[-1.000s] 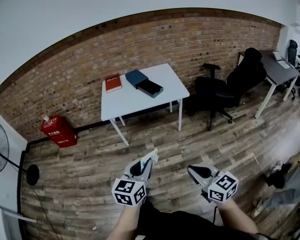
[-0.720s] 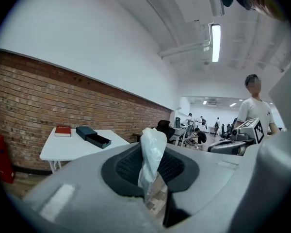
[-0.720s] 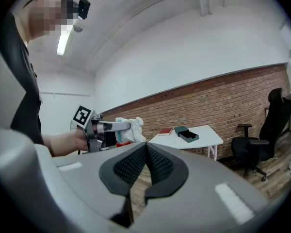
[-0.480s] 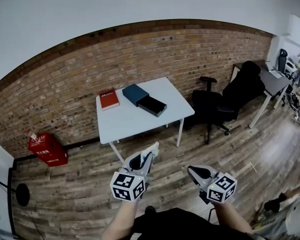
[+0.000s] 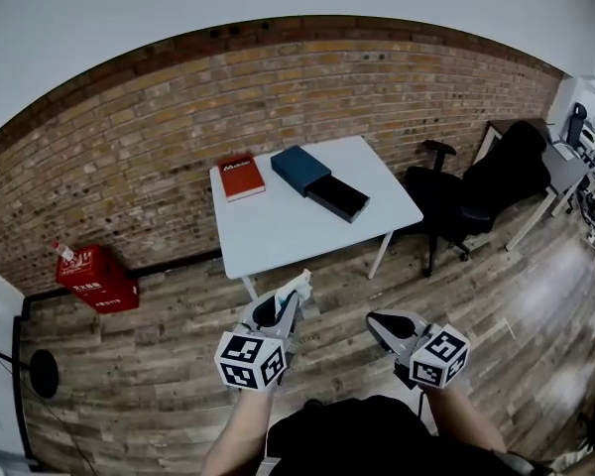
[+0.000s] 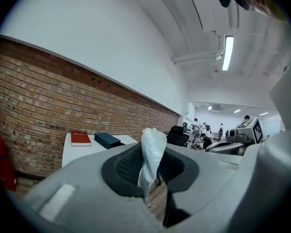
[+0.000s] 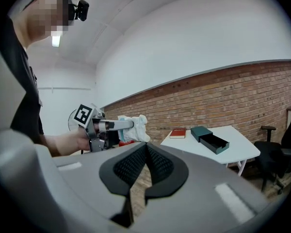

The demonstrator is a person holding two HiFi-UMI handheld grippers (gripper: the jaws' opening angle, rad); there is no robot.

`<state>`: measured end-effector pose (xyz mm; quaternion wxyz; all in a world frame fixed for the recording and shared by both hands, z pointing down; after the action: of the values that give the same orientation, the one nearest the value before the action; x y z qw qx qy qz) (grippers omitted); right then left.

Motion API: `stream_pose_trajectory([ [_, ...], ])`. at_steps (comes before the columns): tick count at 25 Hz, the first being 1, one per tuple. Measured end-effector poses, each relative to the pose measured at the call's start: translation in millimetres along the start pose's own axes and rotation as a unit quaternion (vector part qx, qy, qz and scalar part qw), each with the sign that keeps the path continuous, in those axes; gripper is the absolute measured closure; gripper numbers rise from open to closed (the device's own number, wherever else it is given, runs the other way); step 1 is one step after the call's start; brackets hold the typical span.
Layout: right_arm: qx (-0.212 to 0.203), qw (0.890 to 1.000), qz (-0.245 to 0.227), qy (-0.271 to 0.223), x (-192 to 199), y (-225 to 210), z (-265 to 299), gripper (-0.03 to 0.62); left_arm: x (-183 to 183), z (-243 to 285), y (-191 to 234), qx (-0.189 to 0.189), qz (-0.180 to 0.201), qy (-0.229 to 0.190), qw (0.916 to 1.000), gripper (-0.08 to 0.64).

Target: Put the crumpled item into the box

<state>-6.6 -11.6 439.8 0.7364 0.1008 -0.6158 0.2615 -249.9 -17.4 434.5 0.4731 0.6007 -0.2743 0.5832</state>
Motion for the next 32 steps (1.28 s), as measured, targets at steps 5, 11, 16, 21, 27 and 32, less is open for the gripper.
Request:
stream_pose_trajectory([
  [5,-0.005,1.000,0.009,0.021,3.3,-8.0,26.5,0.592,6.3,7.5,25.2,0.000,-0.017,-0.001,0.9999,0.492],
  [11,-0.022,0.999,0.012,0.024,0.1,-27.6,60.5,0.592,14.1,25.3,52.0,-0.014,-0.028,0.007,0.9995,0.492],
  [16,-0.037,0.999,0.020,0.022,0.2,-66.6,86.1,0.592,11.5,61.9,67.9,-0.023,-0.023,0.016,0.9994,0.492],
  [21,-0.053,0.998,0.026,0.014,-15.4,-130.4,115.6,0.592,-1.6,122.7,89.9,-0.043,-0.017,0.020,0.9987,0.492],
  [27,-0.070,0.997,0.037,0.017,-39.7,-233.1,139.8,0.592,-25.8,219.2,100.6,-0.063,-0.016,0.029,0.9975,0.492],
  [32,-0.089,0.995,0.043,0.028,-54.3,-315.1,157.1,0.592,-42.3,296.2,107.4,-0.083,-0.013,0.041,0.9956,0.492],
])
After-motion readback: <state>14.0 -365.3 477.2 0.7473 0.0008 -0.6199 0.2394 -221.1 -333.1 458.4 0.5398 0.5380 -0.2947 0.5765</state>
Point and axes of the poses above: the fingertips, and each gripper's own axes: z forward along the fingers, y to its left, x out of its underside, the point moved 7 cm from there along -z, backward along the fingers
